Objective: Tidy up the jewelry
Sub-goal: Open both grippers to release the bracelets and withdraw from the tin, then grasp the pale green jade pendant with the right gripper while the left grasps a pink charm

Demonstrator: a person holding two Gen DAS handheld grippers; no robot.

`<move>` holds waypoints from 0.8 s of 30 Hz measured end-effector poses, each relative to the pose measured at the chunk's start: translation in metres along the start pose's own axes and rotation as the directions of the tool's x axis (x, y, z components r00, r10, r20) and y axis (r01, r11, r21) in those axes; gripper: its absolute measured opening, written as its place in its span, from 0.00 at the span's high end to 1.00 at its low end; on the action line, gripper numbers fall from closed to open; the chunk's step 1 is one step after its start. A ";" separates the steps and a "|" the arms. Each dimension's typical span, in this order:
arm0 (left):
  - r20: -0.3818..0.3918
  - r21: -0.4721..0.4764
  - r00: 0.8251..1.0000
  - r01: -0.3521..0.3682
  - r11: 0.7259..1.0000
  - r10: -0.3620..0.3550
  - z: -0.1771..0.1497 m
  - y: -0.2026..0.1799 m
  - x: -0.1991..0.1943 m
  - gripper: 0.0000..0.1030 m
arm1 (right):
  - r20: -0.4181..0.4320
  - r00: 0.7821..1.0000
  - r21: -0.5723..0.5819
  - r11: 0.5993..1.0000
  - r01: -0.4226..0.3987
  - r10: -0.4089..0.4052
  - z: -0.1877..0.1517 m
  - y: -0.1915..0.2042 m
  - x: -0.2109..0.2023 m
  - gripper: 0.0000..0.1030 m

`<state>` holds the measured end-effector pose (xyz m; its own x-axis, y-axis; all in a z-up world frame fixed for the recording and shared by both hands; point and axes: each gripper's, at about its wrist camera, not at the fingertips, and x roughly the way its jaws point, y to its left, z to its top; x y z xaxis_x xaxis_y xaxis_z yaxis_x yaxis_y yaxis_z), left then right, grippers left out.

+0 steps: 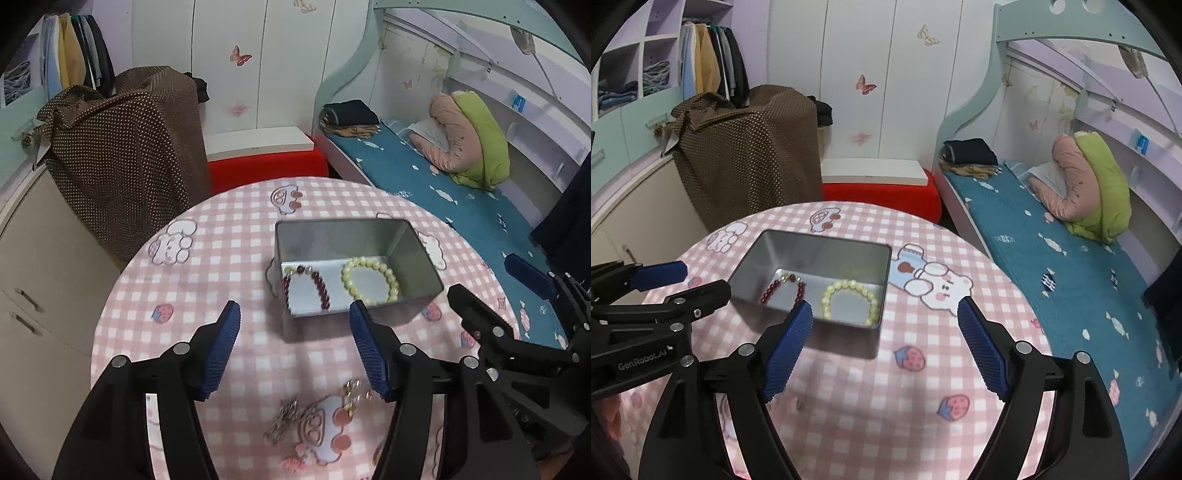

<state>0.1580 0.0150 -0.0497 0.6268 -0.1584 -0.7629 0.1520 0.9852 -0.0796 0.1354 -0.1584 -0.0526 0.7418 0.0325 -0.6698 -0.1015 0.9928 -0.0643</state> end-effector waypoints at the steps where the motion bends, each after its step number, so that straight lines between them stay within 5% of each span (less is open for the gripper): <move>1: -0.003 -0.002 1.000 -0.001 1.000 0.001 -0.003 0.001 -0.001 0.43 | -0.001 1.000 0.001 1.000 -0.002 0.002 -0.001 0.001 -0.002 0.22; 24: -0.092 -0.012 0.995 -0.039 0.999 0.038 -0.100 0.034 -0.029 0.42 | -0.132 0.981 -0.024 0.989 -0.147 0.142 -0.091 0.028 -0.035 0.22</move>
<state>0.0686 0.0598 -0.0938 0.5595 -0.1141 -0.8209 0.1180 0.9914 -0.0573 0.0467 -0.1420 -0.0984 0.6256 0.1577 -0.7640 -0.2250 0.9742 0.0169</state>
